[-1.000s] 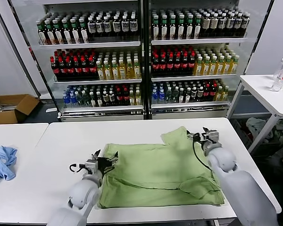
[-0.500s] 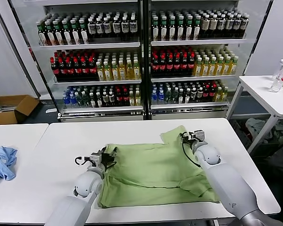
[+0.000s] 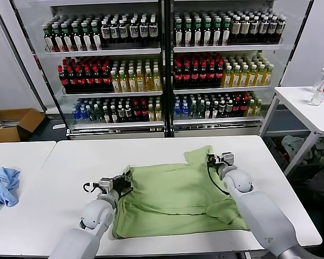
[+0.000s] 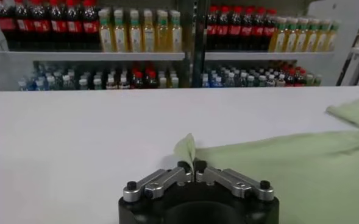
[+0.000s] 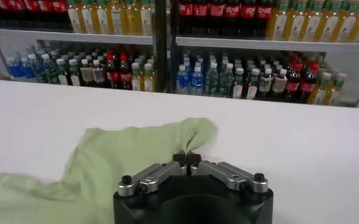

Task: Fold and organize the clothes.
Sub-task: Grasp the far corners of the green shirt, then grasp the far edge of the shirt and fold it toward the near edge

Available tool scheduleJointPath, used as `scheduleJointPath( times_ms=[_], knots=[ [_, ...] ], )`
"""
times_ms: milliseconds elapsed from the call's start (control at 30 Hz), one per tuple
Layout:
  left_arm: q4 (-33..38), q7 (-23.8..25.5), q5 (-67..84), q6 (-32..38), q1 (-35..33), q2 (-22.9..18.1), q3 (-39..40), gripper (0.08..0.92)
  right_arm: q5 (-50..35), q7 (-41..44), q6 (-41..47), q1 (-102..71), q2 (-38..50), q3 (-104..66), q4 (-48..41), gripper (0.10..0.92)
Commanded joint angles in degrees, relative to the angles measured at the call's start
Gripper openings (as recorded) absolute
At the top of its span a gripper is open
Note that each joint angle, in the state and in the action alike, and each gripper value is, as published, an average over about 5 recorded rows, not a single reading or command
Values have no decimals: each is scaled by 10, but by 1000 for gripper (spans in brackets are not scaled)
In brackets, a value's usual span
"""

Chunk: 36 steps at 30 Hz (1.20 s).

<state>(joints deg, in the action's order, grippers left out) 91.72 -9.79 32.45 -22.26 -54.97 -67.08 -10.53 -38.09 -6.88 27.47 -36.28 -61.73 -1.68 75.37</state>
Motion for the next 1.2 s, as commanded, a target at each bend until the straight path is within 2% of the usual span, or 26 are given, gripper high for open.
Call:
scheduleJointPath(
  times_ms=[33,367,633,833,1200],
  knots=[
    [97,6,61,21,-36,33,-17,91,-22,-4,-4,-69,51,-71,166,108],
    [207,9,65,10,-132,61,-44,91,-27,-11,2,-214,84,-163,307,108],
    [259,24,61,-5,-202,95,-60,91,-16,-14,4,-362,79,-250,401,108],
    [254,29,49,-13,-227,126,-55,91,-3,-15,3,-441,65,-300,430,108],
    [211,35,-19,-33,-216,115,-35,91,36,-14,20,-502,42,-323,415,108]
  ],
)
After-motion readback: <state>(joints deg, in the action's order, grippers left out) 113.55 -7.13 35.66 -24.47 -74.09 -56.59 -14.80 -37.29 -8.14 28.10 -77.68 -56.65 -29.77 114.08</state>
